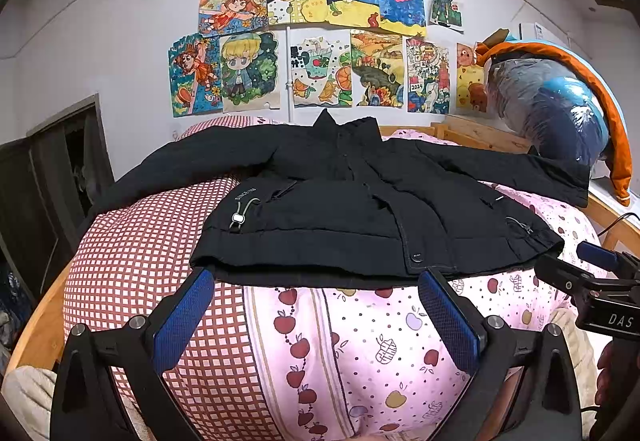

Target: Fold large clothes

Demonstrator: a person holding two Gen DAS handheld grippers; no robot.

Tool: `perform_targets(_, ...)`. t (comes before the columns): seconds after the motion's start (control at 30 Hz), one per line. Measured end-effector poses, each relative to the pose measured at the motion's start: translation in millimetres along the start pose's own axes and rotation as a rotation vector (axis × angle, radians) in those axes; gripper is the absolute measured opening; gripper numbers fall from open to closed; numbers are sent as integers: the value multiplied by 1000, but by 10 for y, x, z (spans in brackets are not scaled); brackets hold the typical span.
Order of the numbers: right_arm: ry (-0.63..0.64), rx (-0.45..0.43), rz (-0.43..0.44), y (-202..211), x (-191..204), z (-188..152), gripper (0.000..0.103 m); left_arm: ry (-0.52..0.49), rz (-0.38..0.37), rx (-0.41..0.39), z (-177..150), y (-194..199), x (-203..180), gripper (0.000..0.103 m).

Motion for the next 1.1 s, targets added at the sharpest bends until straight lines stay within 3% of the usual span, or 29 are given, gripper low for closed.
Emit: perform_targets(1.1,-13,-15,5,108,-24,40,102,-4,1,-5,30,40,-43,103)
Point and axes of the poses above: each gripper's, at about its wrist camera, not at the fingertips, and y roughly against the way its jaws point, x to its left, z to its top, the point moved 10 cm from there along -y, roughly the way its jaws point, and after that the axes turned 9 degrees about y, right-handed, at the moved point
